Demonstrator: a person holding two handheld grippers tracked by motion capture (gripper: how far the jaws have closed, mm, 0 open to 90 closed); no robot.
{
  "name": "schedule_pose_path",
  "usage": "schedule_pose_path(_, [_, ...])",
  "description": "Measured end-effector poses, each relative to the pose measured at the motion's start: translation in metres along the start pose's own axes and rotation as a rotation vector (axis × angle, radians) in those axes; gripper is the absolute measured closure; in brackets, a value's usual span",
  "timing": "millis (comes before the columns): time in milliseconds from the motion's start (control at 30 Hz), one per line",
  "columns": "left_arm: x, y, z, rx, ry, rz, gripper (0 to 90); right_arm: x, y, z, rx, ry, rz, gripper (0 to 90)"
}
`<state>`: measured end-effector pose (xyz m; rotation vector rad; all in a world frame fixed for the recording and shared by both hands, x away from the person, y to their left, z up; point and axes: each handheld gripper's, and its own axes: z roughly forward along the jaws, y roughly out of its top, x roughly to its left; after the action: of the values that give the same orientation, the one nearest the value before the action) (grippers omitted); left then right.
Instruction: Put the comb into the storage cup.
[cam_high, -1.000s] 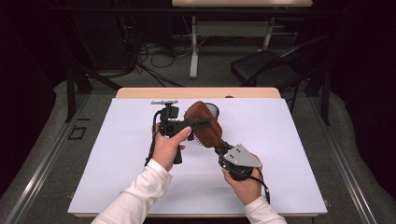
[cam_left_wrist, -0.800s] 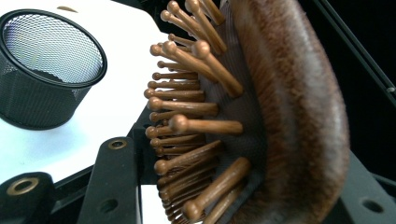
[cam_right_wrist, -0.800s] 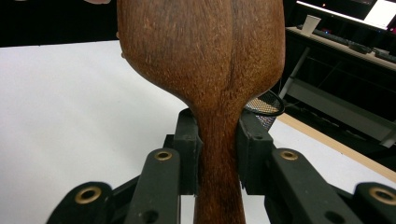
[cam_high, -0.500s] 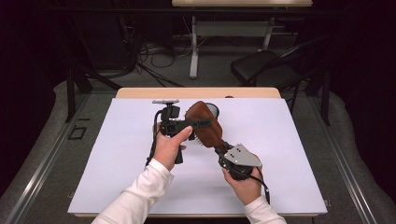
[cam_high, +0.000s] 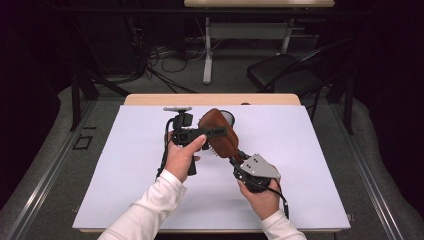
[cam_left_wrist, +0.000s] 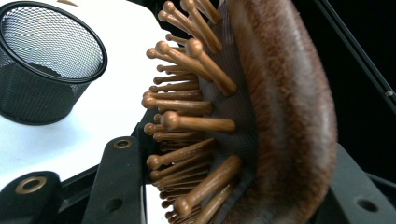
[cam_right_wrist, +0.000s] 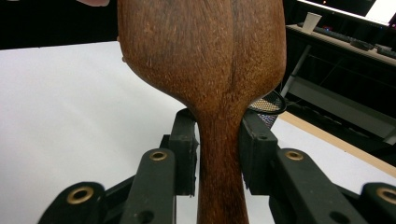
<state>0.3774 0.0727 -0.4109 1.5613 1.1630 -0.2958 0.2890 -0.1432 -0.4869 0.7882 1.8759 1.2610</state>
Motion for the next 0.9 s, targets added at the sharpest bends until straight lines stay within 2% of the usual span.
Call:
schedule_pose_path(300, [0.0001, 0.0008, -0.0001, -0.005, -0.001, -0.002, 51.8, -0.0003, -0.0001, 0.0008, 0.002, 0.008, -0.001, 64.8])
schedule_pose_path(500, [0.0012, 0.0015, -0.0009, -0.005, 0.002, 0.001, 51.7, -0.0017, -0.0002, 0.0023, 0.006, 0.023, 0.016, 56.3])
schedule_pose_path(633, [0.0017, 0.0019, -0.0011, -0.004, 0.004, 0.001, 51.7, -0.0013, 0.0013, 0.0023, 0.002, 0.031, -0.004, 50.2])
schedule_pose_path(900, [0.0036, 0.0027, -0.002, -0.007, 0.001, 0.011, 51.5, -0.002, 0.0032, 0.0032, -0.006, -0.002, -0.023, 37.1])
